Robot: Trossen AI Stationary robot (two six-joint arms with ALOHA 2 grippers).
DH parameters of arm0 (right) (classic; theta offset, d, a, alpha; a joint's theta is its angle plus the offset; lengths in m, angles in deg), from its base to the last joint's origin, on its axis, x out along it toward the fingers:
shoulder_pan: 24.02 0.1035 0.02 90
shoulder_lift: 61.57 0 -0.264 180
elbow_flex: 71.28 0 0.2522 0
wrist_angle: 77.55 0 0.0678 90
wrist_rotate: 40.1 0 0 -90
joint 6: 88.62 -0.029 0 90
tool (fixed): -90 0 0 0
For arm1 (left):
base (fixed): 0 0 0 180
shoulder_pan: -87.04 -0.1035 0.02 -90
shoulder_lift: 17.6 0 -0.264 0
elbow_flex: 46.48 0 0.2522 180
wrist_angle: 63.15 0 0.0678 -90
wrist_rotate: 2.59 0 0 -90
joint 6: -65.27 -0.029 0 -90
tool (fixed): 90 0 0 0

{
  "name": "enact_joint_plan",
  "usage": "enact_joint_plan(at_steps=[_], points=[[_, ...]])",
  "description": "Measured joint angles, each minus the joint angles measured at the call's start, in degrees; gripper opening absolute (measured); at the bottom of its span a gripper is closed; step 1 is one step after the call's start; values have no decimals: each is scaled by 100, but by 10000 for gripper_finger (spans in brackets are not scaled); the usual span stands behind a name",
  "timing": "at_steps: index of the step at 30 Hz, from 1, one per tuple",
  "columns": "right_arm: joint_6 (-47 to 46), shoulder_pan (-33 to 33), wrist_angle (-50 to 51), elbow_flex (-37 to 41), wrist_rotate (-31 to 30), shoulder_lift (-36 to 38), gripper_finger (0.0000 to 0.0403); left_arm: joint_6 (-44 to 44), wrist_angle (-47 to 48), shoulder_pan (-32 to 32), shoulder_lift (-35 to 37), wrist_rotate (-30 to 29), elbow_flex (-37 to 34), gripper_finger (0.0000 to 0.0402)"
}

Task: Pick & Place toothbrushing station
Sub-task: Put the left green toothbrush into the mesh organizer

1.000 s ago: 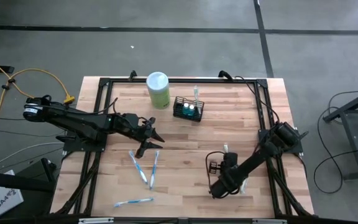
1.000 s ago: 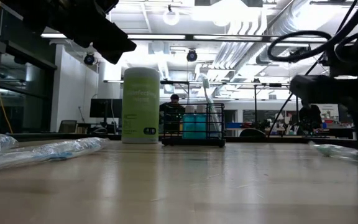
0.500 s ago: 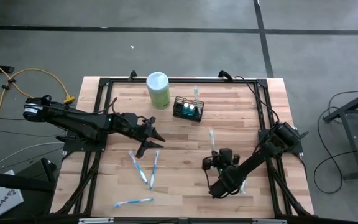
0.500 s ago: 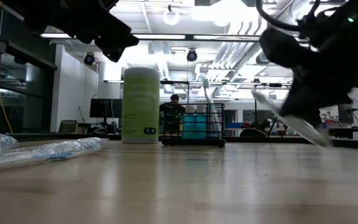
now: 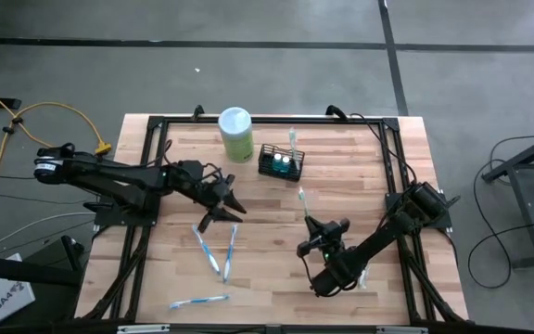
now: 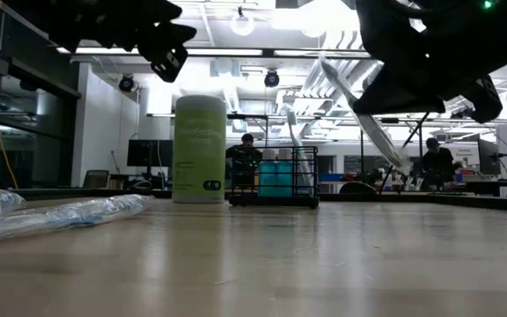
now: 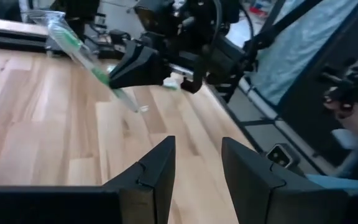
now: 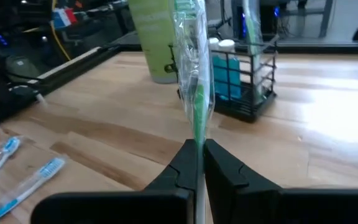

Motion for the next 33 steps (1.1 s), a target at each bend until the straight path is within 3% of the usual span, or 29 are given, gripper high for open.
enact_joint_plan(at_steps=[9,15,22,28,33], points=[[1682,-118,-130,-648,-405,213,5,28,-16,-276,0,119,320,127],[3402,-235,-734,-1127,-863,332,4,-136,-12,-282,-2,115,348,127],[6127,-343,-3132,-1291,-1011,353,4,-544,-486,-96,-1,113,348,127],[8893,-461,-5714,-1298,-425,350,4,-765,-1062,189,0,115,348,127],[10639,-584,-7239,-1296,160,350,4,-826,-1159,340,-1,117,348,127]])
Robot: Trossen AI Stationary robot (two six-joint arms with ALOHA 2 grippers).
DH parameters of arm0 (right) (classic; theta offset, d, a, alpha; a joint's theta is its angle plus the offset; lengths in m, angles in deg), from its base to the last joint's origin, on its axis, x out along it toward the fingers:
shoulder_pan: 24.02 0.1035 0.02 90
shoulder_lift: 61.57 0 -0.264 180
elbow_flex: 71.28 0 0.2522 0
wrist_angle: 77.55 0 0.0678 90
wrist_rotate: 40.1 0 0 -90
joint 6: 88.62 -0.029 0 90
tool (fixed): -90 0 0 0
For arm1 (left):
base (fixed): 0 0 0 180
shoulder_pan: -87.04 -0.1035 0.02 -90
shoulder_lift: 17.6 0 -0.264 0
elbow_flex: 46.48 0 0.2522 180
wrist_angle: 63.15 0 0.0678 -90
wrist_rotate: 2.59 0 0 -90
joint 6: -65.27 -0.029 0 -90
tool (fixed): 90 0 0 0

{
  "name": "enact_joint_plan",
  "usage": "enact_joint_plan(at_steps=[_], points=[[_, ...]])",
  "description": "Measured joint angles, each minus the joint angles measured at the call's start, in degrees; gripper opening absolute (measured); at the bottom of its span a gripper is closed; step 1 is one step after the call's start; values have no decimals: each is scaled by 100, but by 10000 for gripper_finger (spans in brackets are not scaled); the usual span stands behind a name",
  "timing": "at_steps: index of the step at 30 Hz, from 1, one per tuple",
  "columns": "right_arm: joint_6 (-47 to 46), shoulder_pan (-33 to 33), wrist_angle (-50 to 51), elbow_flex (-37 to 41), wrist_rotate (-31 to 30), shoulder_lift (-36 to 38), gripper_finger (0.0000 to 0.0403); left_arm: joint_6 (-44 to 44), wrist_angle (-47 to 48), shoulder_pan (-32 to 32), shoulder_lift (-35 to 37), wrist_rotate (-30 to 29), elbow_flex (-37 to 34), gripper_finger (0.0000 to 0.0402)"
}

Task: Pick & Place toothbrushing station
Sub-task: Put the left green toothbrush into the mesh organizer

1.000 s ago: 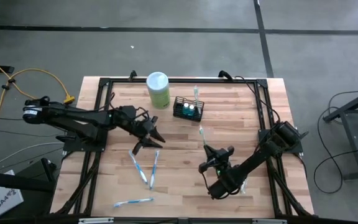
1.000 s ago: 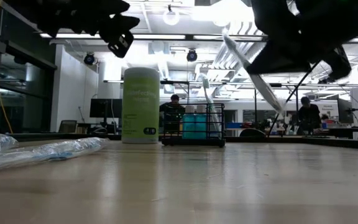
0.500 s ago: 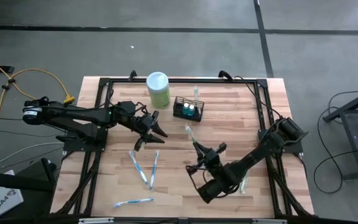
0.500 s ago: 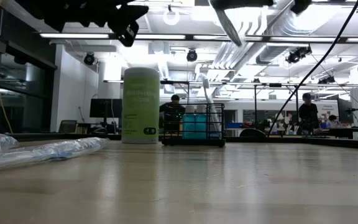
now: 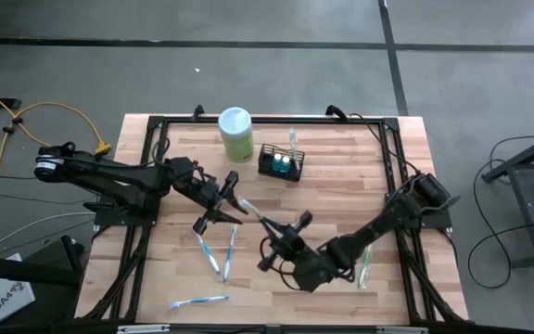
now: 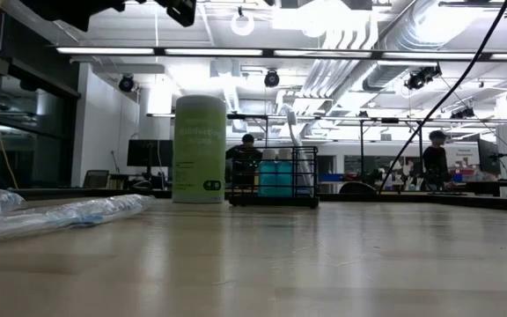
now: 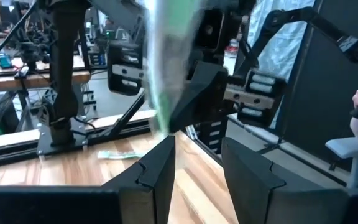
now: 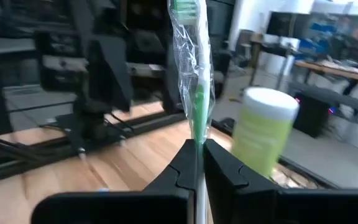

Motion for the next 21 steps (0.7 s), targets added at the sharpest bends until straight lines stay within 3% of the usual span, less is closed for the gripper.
enact_joint_plan(at_steps=[7,21], points=[[906,-201,-825,0,878,0,4,4,-306,31,-1,-76,0,127],[827,-255,-820,0,1194,-9,4,0,-803,29,0,-78,0,127]])
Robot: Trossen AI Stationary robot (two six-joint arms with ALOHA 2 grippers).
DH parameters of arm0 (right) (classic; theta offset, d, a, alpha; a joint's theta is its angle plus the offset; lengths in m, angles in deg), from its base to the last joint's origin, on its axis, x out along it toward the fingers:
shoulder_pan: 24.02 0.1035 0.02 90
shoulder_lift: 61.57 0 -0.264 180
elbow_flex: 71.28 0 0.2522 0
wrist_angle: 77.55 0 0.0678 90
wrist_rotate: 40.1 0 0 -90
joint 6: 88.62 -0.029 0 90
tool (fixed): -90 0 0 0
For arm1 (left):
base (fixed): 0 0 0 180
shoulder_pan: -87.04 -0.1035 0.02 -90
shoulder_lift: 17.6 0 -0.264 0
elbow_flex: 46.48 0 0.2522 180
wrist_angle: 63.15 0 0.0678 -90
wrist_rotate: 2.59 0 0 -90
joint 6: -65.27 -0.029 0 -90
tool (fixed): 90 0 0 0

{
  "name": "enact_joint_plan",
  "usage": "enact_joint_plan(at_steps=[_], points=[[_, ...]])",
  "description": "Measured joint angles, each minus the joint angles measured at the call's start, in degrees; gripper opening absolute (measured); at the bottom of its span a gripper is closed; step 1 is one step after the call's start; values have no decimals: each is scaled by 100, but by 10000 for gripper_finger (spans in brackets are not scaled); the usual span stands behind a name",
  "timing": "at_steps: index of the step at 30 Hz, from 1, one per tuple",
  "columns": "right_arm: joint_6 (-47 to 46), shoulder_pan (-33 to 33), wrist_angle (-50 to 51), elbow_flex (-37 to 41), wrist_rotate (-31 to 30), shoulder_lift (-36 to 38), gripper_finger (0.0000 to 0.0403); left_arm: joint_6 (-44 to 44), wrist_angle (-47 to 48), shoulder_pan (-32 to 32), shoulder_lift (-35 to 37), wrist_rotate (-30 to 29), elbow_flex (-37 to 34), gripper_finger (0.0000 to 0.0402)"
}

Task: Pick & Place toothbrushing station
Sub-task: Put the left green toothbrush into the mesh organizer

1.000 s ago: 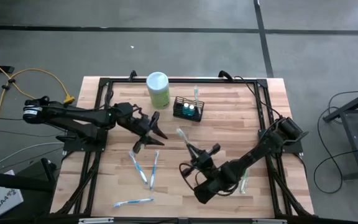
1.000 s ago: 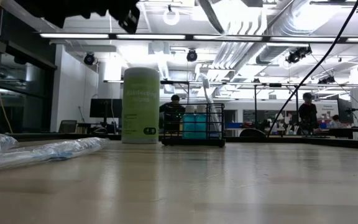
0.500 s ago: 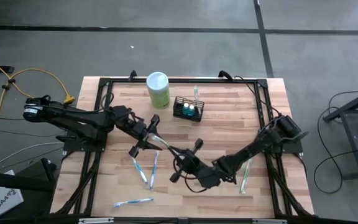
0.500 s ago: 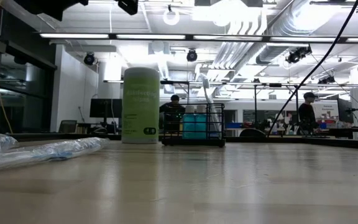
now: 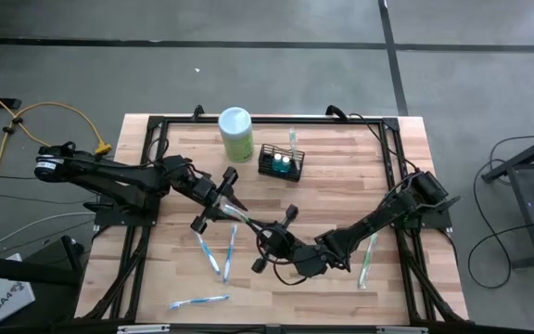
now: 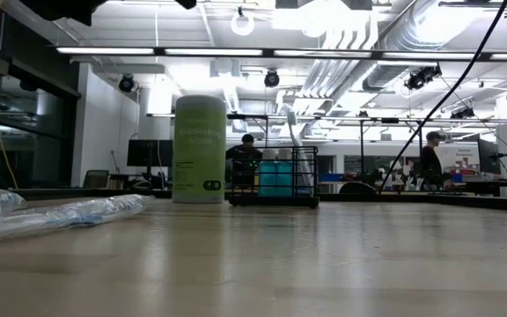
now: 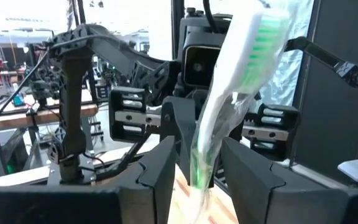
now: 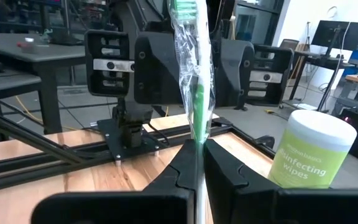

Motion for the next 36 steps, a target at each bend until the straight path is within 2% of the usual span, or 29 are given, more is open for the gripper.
enact_joint_plan(at_steps=[8,25,28,36], points=[[-26,24,0,0,-15,0,4,-6,-230,0,1,-186,0,127],[-10,24,6,4,-95,0,4,7,-401,0,-1,-189,0,127],[-10,24,15,4,-258,0,4,24,-405,0,-1,-191,0,127],[-13,24,35,4,-348,0,4,49,-448,0,-1,-189,0,99]])
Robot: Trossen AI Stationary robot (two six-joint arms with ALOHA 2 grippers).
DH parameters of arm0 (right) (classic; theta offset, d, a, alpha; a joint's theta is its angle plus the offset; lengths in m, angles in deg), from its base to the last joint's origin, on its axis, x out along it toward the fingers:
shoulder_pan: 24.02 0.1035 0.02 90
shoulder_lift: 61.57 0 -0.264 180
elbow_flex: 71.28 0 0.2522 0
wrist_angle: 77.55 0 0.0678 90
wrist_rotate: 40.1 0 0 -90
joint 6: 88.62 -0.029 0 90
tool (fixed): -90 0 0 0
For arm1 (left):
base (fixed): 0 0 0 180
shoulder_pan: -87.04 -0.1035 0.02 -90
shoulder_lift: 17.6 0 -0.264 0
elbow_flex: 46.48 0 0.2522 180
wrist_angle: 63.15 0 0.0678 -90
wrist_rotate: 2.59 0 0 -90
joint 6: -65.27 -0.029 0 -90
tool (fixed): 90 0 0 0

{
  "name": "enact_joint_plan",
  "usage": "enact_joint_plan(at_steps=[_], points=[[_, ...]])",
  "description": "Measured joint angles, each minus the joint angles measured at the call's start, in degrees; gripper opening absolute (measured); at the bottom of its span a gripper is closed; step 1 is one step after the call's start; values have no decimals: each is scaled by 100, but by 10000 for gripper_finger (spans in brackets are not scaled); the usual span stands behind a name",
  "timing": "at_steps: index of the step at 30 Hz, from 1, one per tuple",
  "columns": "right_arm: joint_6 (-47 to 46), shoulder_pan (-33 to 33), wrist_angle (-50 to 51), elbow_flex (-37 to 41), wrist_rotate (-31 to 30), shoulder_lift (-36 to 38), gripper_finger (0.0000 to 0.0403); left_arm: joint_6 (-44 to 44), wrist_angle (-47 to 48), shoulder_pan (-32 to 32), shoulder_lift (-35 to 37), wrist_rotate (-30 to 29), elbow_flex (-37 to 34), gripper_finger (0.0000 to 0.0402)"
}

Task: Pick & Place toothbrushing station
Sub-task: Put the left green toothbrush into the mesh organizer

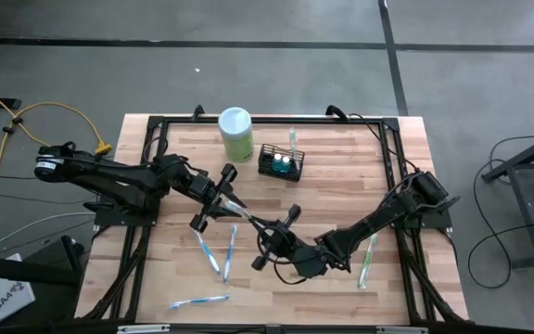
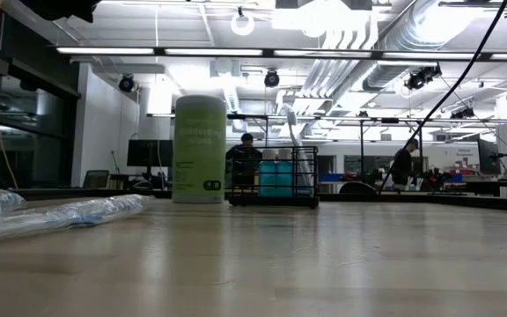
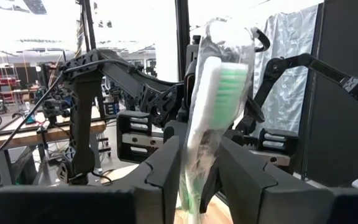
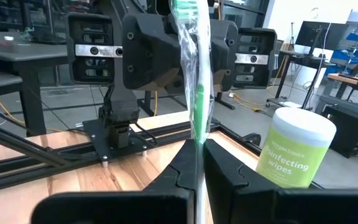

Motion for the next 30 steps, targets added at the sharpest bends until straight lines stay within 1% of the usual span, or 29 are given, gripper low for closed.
enact_joint_plan(at_steps=[9,18,30], points=[[0,0,-2,0,4,-2,4,17,-64,0,0,-2,0,65],[-11,2,-11,0,26,-2,4,1,-66,0,0,-11,0,10],[-11,2,-11,0,39,-2,6,151,-61,0,0,-9,0,8]])
